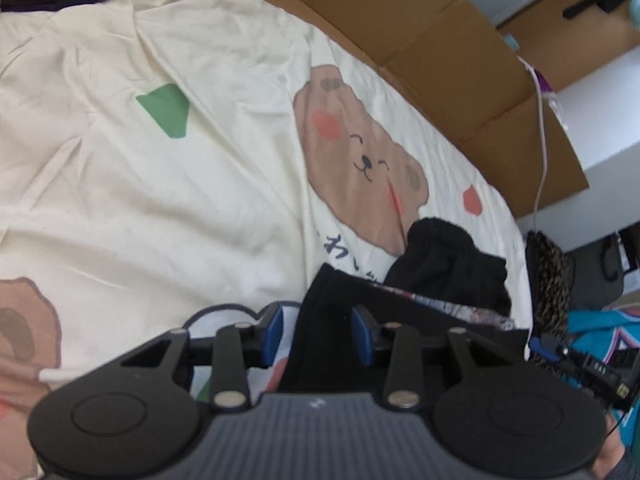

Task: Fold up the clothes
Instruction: 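Open the left gripper and press the folded shorts while the right gripper holds the edge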

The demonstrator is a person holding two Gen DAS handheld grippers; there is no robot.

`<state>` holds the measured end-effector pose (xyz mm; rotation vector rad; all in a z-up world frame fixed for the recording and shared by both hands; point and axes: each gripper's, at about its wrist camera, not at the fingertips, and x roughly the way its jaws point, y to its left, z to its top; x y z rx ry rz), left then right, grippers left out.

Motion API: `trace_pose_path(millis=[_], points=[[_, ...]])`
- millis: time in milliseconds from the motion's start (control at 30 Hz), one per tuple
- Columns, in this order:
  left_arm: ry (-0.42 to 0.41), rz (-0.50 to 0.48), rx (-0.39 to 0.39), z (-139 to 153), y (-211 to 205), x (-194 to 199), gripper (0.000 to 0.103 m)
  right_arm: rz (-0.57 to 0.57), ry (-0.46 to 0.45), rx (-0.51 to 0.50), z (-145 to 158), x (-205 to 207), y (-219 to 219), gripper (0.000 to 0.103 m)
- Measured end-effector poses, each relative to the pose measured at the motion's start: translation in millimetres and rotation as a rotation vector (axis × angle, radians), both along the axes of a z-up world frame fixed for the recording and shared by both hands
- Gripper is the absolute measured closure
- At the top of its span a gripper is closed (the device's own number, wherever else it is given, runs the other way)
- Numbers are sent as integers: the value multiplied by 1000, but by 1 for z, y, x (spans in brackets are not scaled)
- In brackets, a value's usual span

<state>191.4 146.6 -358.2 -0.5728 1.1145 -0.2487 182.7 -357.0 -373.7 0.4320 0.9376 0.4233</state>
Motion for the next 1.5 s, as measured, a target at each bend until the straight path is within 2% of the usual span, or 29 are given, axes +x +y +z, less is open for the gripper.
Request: trace_pose_path(millis=[100, 133, 200, 233, 300, 367, 400, 567, 700, 800, 833, 867, 900, 967, 1167, 1367, 1500], points=[[-13, -18, 5, -4, -5, 0, 64, 6, 3, -10, -13, 0, 5, 54], [-8, -26, 18, -8, -8, 2, 64, 9, 9, -15, -17, 1, 7, 62], [0, -41, 39, -13, -13, 5, 66, 14, 1, -3, -20, -1, 7, 91], [3, -44, 41, -14, -16, 7, 69, 17, -13, 11, -19, -3, 6, 95], [1, -53, 49, -15, -21, 10, 76, 35, -57, 25, -13, -7, 6, 97], [-6, -65, 65, -15, -26, 12, 95, 37, -79, 13, -8, -7, 5, 99], [-8, -65, 74, -14, -27, 12, 97, 24, -85, 16, -6, -6, 2, 99], [-43, -26, 99, -6, -24, 7, 100, -20, -83, 23, -7, -5, -7, 99], [-20, -12, 110, -11, -24, 5, 100, -50, -44, 10, -23, 0, -4, 99], [-5, -12, 132, -12, -29, 9, 94, -77, -23, 5, -32, 2, 0, 93], [0, -6, 147, -12, -30, 10, 86, -87, -20, 4, -33, 1, 1, 88], [5, -3, 166, -13, -32, 11, 75, -96, -17, 2, -34, 1, 2, 70], [5, -4, 178, -14, -34, 11, 72, -96, -15, 1, -34, 2, 2, 56], [-2, -7, 187, -18, -37, 10, 69, -98, -10, -2, -36, 3, 2, 56], [-31, -14, 212, -20, -39, 6, 69, -64, 5, -34, -42, 7, 9, 57], [-58, -101, 352, -16, -58, 6, 69, -29, -1, -134, -44, 9, 30, 57], [-82, -114, 393, -18, -64, 3, 69, 6, -27, -214, -44, 5, 43, 58]])
